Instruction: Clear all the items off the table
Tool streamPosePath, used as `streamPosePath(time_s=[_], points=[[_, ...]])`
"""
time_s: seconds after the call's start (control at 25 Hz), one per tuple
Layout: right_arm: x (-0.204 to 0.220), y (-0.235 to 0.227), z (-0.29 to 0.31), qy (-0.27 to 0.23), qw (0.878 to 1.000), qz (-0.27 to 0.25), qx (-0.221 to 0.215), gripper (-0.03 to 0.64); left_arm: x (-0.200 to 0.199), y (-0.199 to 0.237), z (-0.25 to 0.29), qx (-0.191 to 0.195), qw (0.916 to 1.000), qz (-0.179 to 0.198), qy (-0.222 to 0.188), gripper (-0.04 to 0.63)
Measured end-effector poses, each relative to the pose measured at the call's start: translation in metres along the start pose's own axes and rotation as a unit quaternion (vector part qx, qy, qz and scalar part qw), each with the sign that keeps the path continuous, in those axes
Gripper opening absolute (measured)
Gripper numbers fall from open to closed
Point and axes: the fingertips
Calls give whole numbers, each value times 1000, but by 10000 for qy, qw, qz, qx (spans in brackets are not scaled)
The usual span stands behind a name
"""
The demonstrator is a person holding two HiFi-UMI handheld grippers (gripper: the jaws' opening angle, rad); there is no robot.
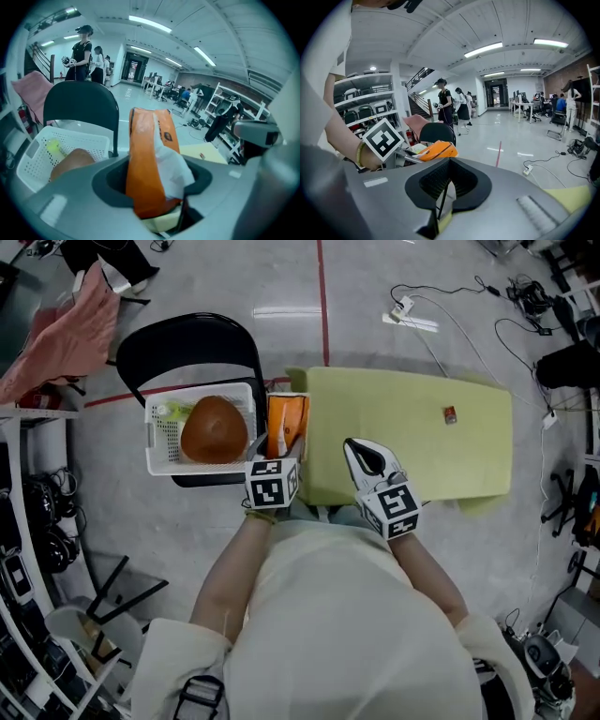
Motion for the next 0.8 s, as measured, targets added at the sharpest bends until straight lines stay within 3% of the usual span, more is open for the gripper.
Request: streamPosePath(time_s=[0.8], points=[[-30, 69, 85, 167, 9968, -394, -681, -6, 4, 140, -31, -843, 9932, -806, -72, 255]])
Point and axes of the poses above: the fingertips, and each gripper's own axes: z forward along the fingers, y to its left, x out of its underside, and after that the axes turned 2 degrees about -z, right-handed
